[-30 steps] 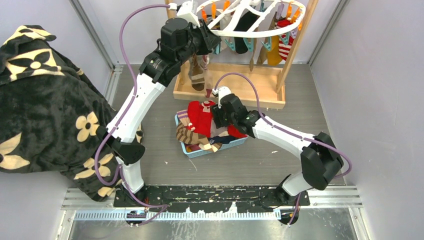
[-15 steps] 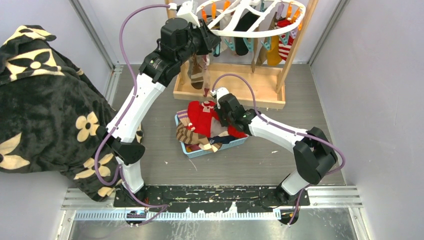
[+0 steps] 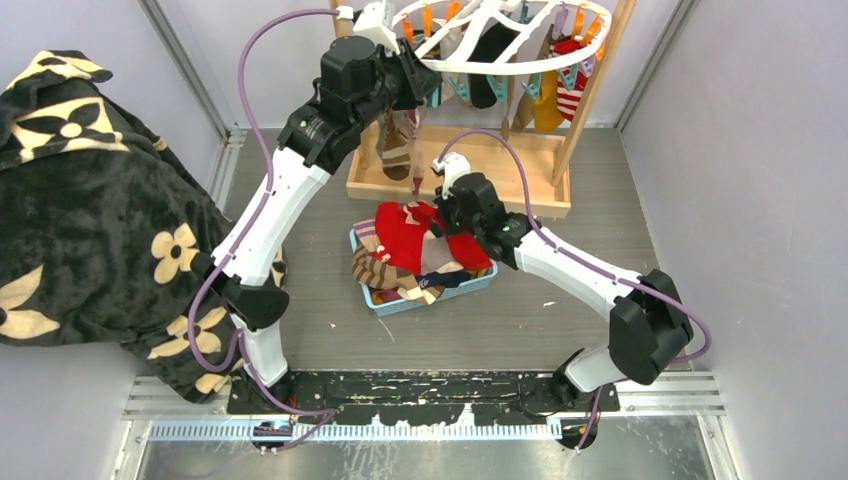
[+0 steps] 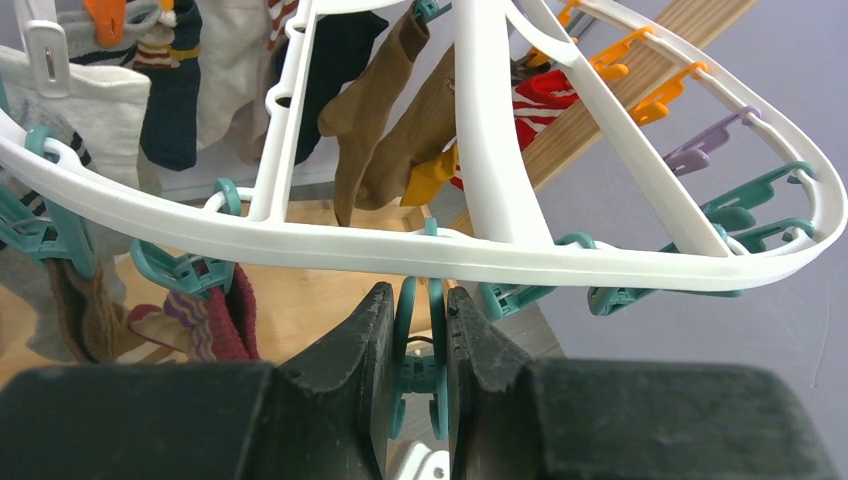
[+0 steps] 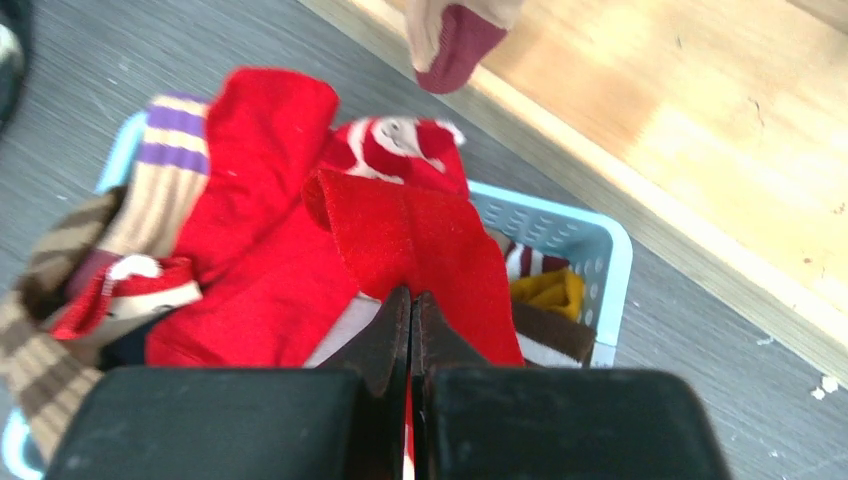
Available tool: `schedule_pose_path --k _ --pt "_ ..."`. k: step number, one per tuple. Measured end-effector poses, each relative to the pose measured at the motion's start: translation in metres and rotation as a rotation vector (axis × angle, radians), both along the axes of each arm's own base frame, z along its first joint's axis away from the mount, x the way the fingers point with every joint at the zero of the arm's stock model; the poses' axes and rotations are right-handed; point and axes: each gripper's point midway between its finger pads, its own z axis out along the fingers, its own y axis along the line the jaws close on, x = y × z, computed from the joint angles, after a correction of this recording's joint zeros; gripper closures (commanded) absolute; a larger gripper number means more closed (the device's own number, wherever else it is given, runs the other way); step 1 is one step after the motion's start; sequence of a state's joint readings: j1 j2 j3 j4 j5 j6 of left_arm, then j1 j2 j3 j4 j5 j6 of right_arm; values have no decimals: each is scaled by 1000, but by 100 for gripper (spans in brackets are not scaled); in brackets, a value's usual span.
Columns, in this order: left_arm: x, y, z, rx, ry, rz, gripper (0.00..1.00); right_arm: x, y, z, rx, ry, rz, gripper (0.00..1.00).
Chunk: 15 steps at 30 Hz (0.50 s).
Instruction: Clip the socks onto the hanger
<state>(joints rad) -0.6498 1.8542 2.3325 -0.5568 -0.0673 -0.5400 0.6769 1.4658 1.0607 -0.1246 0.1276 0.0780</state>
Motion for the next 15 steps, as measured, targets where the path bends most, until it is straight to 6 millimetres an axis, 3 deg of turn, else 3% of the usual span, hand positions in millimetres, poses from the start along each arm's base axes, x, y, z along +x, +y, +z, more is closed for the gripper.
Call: schedule_pose_path --k 6,15 --pt "-2 1 4 -5 -11 0 85 2 16 37 109 -56 36 99" --pt "-3 1 5 -6 -13 -2 85 -16 12 56 175 -69 63 98"
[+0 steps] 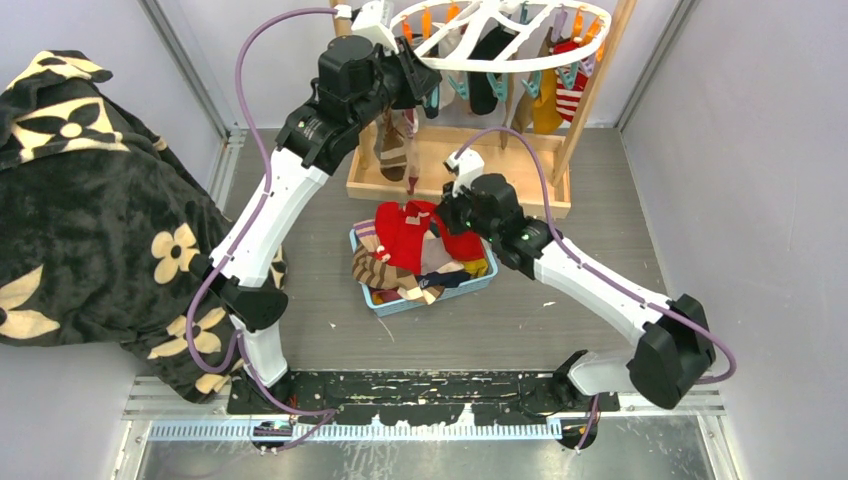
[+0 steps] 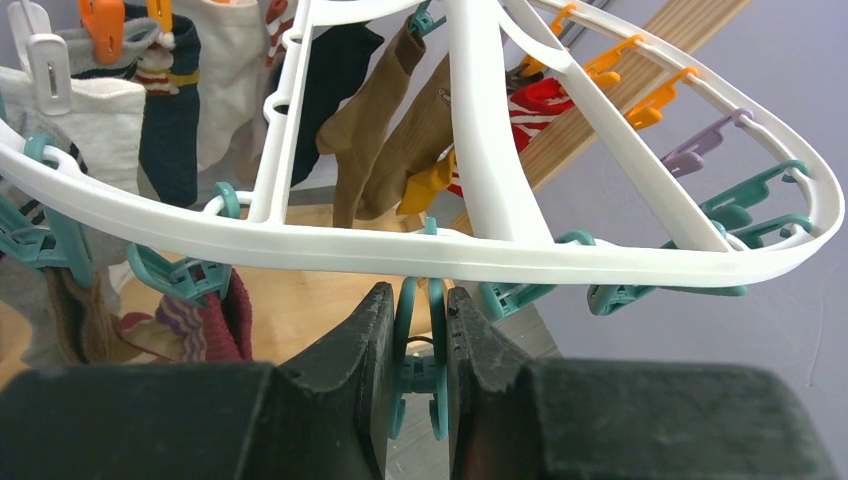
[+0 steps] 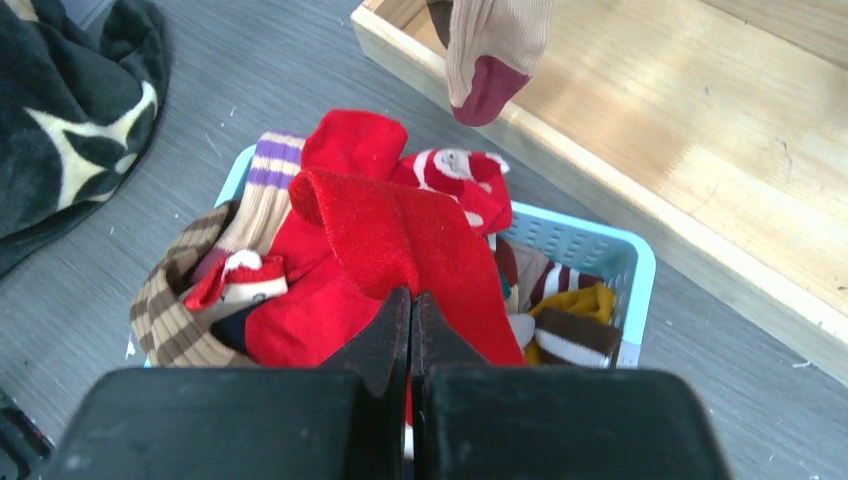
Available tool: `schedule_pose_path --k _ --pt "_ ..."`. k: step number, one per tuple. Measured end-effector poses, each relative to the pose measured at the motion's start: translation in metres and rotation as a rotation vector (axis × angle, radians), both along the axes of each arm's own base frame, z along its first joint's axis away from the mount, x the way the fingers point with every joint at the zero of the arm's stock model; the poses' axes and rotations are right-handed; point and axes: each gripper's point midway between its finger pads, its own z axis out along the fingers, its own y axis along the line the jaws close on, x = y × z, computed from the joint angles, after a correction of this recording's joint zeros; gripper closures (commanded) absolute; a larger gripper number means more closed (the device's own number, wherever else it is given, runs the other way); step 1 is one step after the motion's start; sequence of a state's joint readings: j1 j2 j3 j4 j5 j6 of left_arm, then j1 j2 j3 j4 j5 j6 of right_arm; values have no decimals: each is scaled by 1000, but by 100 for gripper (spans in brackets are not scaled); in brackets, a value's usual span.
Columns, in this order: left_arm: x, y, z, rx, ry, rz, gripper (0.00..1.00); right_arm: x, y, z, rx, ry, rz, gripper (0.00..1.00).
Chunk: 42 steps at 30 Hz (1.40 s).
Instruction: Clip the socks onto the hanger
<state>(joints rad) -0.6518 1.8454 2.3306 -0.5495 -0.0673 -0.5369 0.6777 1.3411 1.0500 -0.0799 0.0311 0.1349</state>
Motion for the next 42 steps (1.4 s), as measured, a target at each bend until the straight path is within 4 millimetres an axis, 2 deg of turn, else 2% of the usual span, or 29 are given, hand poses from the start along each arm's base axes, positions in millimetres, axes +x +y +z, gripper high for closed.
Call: schedule_pose_path --k 3,6,12,14,17,20,21,24,27,30,35,38,42 --pt "0 -1 -1 0 -1 -1 85 -12 -7 -6 2 17 4 98" --pt "1 -1 -2 1 0 -1 85 -18 -6 -14 9 46 19 98" --pt "0 -1 -2 2 -4 -1 85 -8 16 -33 7 96 53 97" --pt "0 -1 -1 2 -6 -1 85 2 28 -37 3 107 62 87" --pt "0 0 -1 7 -10 -1 85 15 49 -37 12 112 85 60" --pt "0 0 -1 11 -12 -1 85 19 68 -34 20 107 105 37" --pt "0 0 -1 11 -13 -1 85 18 73 -33 23 102 110 31" --pt "0 0 -1 12 -14 -1 85 15 75 -33 24 100 85 29" --pt "0 0 -1 12 -14 -1 85 10 62 -31 22 100 30 32" --pt "0 0 -1 12 -14 -1 85 -2 37 -22 23 99 -29 38" --pt "0 1 0 11 -16 -2 85 -23 -3 -5 63 104 -147 40" --pt "-1 1 0 11 -17 -2 85 -41 -21 -17 128 183 -224 38" --pt "-1 1 0 12 -18 -2 85 -63 -28 -46 204 348 -305 33"
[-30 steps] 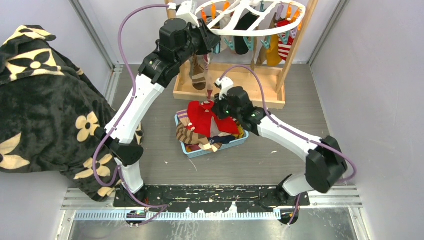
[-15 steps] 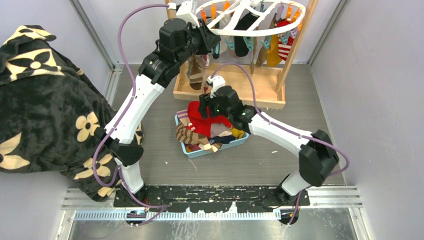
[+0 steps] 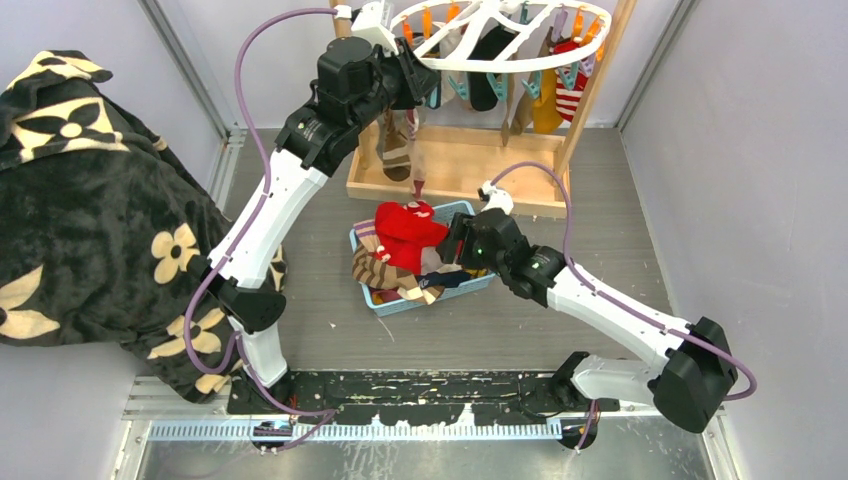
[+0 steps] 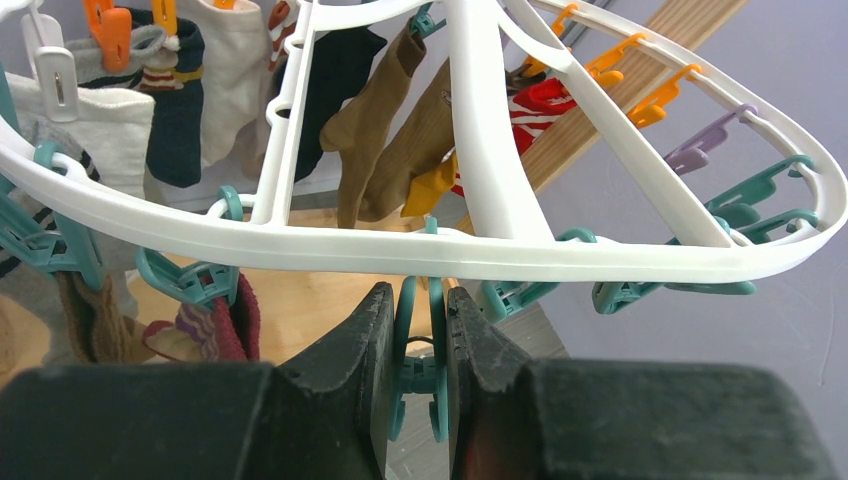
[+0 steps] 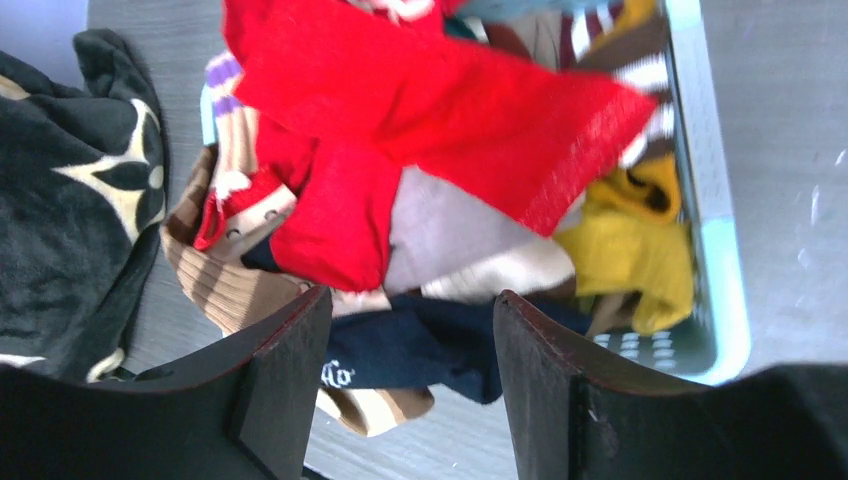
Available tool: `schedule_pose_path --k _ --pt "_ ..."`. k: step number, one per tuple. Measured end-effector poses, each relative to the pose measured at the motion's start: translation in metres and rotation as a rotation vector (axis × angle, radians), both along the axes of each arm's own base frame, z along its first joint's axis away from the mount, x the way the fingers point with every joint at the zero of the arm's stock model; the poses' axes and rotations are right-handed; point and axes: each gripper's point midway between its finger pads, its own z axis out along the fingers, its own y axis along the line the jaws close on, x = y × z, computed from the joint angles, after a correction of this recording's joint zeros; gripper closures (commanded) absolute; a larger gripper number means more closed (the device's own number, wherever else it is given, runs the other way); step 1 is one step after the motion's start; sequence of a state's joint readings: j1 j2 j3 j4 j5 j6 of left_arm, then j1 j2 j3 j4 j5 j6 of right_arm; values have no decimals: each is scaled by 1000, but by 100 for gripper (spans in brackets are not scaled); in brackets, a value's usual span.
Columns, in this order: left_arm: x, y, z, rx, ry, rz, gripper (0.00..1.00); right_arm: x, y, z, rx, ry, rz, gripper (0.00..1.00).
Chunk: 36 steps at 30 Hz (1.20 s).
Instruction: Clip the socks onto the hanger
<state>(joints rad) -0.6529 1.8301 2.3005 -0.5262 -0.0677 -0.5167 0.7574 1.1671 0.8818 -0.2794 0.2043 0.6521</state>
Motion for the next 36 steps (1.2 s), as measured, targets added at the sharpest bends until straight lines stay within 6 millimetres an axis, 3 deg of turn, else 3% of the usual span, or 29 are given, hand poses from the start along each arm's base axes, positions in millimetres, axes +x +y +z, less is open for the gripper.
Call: schedule_pose_path --k 5,10,21,28,36 --pt "0 0 0 0 -1 0 85 -23 -7 -37 99 157 -93 34" --pt "0 0 0 0 -2 0 85 -29 -10 -53 178 230 -177 35" --pt "0 0 0 0 -2 0 85 -5 -13 -60 366 202 -363 45" --pt "0 0 0 0 -2 0 85 18 -18 -64 422 139 -451 46" --pt "0 0 0 0 -2 0 85 32 -21 -76 445 151 -503 46"
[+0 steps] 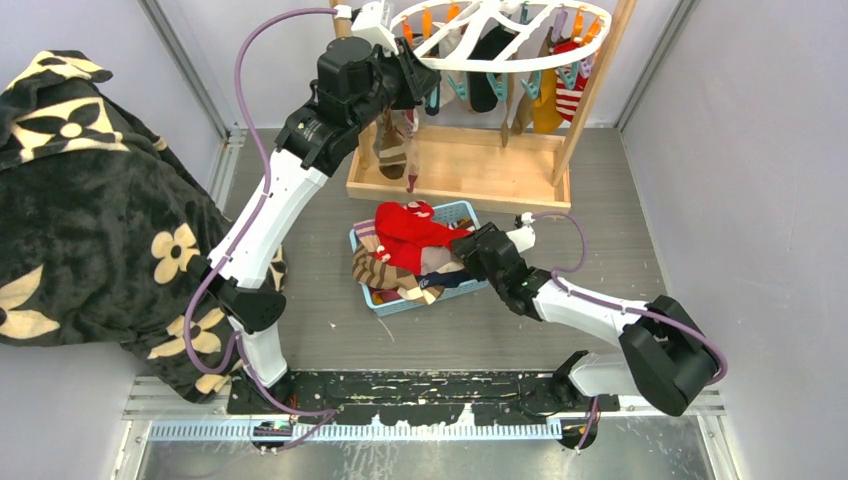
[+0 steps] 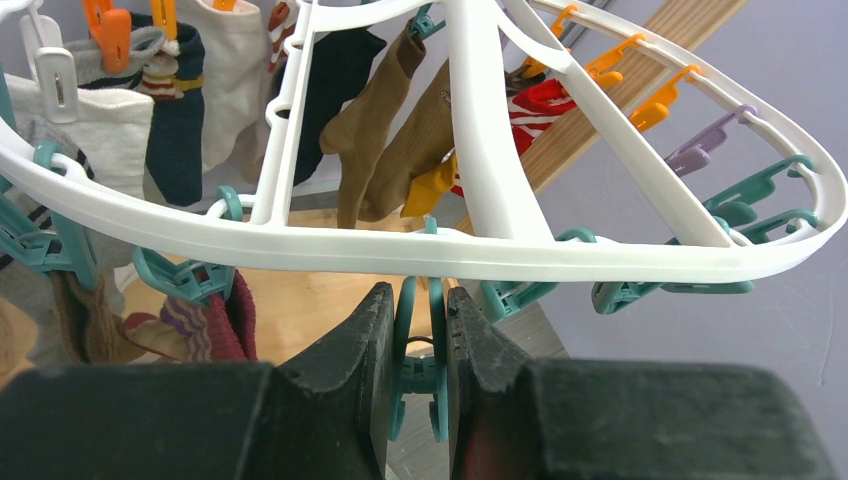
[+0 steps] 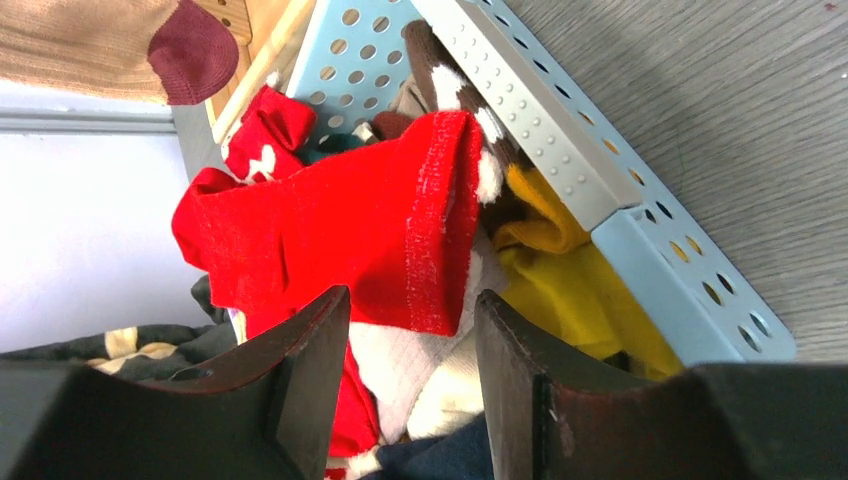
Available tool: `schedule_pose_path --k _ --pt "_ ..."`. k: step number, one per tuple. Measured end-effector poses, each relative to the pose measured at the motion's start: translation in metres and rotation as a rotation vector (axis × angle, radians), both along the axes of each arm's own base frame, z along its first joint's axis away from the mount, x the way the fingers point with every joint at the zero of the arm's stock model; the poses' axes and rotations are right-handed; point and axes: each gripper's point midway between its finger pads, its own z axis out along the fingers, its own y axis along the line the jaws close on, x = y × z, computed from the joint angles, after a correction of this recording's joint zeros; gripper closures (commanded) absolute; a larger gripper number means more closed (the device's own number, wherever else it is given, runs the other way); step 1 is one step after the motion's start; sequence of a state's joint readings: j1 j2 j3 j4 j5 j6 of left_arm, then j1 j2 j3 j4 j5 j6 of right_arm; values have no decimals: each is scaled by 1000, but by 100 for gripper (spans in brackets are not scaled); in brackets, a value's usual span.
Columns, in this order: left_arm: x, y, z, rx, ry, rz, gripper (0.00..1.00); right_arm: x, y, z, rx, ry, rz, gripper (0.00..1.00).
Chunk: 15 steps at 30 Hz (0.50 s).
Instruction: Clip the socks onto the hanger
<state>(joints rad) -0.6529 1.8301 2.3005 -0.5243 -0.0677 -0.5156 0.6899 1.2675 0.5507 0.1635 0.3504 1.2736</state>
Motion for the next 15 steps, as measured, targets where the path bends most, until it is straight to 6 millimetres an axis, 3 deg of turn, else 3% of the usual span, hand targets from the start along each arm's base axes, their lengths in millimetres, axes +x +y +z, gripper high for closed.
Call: schedule_pose_path --k 10,15 --pt "0 0 0 0 0 0 86 11 2 -4 34 -5 -32 49" --pt "0 0 0 0 0 -1 85 12 3 -9 28 4 -35 66"
